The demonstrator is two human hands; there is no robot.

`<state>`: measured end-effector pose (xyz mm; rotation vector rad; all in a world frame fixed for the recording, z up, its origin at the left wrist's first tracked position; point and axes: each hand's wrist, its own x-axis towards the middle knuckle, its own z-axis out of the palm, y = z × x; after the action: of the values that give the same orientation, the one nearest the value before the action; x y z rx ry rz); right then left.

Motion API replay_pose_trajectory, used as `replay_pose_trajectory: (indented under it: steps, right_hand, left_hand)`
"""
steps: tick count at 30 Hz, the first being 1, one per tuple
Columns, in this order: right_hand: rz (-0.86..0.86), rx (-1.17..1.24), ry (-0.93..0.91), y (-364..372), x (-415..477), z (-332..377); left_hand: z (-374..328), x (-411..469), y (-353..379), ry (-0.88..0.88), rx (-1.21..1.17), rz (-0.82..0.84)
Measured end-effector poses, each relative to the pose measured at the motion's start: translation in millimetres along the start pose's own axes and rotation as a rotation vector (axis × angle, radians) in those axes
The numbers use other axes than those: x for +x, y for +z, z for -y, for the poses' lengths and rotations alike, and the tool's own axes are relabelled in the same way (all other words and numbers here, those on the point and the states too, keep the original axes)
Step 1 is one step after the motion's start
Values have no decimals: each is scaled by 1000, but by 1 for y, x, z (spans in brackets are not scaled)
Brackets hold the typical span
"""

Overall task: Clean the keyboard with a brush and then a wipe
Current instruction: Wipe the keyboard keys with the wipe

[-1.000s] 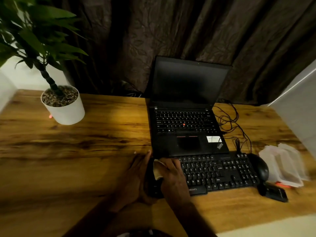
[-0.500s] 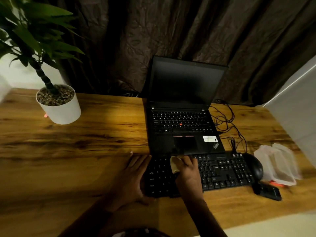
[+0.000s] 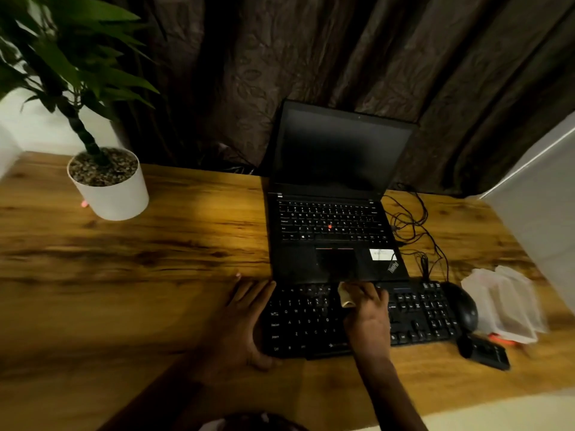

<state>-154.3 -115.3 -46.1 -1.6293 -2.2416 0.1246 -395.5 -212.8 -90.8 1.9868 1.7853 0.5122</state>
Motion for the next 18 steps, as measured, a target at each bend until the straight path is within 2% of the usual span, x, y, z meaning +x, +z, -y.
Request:
replay_pose_trajectory:
  steps: [2,7,9,12,14,18]
  right_hand:
    - [-30,3,6,1,0,8]
    - [2,4,-169,2,-3,20]
    - [-15,-18,-115,-2,0,4]
    - [-27,2,104,-6,5,-23]
    - [-39,-10,145,-4,6,-27]
    - [18,-9,-48,1,0,-6]
  left_hand:
    - [2,0,1,2,24,2]
    - [0,2,0,14,35,10]
    - [0,2,0,11,22,21]
    - [-1,2,-2,-2,18,18]
    - [-2,2,-3,2,33,34]
    - [-1,2,-2,-21,42,50]
